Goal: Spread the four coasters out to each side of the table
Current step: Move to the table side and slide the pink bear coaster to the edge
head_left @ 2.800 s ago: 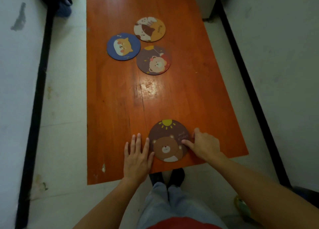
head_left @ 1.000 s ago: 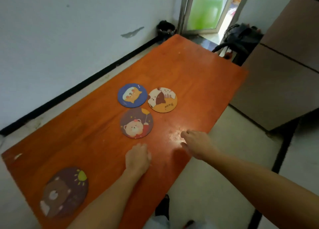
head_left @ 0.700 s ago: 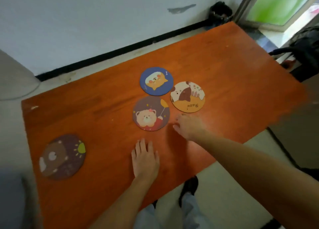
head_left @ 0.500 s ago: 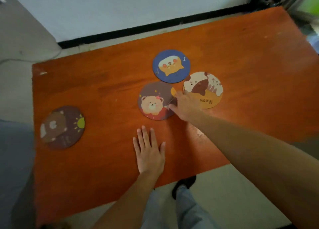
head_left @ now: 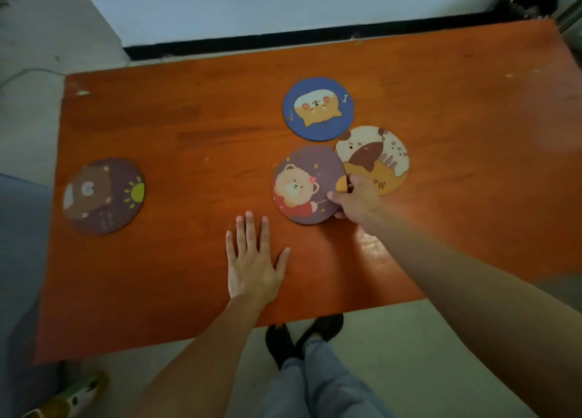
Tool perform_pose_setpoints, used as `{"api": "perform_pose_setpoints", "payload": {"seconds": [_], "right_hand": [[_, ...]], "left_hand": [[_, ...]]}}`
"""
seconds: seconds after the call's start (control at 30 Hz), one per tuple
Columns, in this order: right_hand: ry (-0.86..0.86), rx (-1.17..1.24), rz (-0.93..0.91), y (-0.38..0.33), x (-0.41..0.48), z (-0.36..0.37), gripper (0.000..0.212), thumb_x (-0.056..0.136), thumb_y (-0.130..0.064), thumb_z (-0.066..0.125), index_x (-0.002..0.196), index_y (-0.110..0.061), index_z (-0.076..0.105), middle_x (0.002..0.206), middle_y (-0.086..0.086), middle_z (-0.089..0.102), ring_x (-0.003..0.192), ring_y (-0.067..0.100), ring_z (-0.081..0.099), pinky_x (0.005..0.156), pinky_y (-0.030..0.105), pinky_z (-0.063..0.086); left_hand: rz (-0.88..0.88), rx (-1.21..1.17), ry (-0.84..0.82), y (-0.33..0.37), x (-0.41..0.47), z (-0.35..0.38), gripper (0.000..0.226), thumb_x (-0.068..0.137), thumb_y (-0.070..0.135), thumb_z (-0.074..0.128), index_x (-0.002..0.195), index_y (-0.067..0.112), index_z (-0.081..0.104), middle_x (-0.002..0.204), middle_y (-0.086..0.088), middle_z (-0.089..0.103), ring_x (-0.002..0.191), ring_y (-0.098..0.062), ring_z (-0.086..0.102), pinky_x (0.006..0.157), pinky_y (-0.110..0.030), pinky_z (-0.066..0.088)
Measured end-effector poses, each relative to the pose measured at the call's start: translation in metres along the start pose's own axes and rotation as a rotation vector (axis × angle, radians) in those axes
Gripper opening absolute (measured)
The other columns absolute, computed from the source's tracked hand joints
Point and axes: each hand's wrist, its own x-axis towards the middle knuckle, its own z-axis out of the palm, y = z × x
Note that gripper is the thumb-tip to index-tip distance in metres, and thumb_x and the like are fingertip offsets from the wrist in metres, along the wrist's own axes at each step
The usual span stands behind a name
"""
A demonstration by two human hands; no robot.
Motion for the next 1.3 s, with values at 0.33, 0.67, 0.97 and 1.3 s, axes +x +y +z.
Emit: {"api": "perform_pose_setpoints", "payload": {"seconds": [0.33,0.67,0.97,1.3], "right_hand": [[0.123,-0.383,-0.02,0.111,-0.074,-0.084,0.042,0.076,-0.011,0.074,0.054,-0.022,0.04,0.055,-0.004,0.043,0.055,0.02,0.044,0.052,0.032,0.032],[0.23,-0.507,-0.147,0.114,-0.075,-0.075,0.018,0.084,-0.014,0.064,0.1,-0.011,0.057,0.085,0.013,0.064,0.08,0.034,0.055,0.063,0.038,0.041],[0.17,-0.585,-0.157,0.112,-0.07,-0.082,0.018,0.083,-0.014,0.064,0.099,-0.012,0.055,0.084,0.014,0.063,0.079,0.037,0.056,0.061,0.04,0.043],[0.316,-0.977,-0.297,0.133,-0.072,-0.073,0.049,0.088,-0.032,0.058,0.133,-0.027,0.038,0.131,0.012,0.045,0.113,0.031,0.04,0.075,0.04,0.044]], "left_hand": [[0.01,0.005,0.017,0.003,0.0,-0.001,0.078,0.09,0.066,0.006,0.15,0.017,0.001,0.159,-0.013,-0.003,0.145,-0.027,-0.013,0.118,-0.05,-0.001],[-0.012,0.024,0.002,0.015,-0.001,-0.009,0.076,0.092,0.059,0.012,0.15,0.01,0.007,0.158,-0.02,0.003,0.145,-0.034,-0.002,0.117,-0.053,0.003],[0.041,-0.036,0.023,0.055,0.001,-0.004,0.064,0.097,0.049,0.024,0.149,0.014,0.017,0.158,-0.019,0.009,0.145,-0.036,0.002,0.116,-0.054,0.006],[0.042,-0.034,0.049,0.052,-0.001,0.005,0.066,0.095,0.053,0.015,0.15,0.018,0.005,0.159,-0.015,-0.002,0.145,-0.031,-0.009,0.117,-0.051,-0.003]]}}
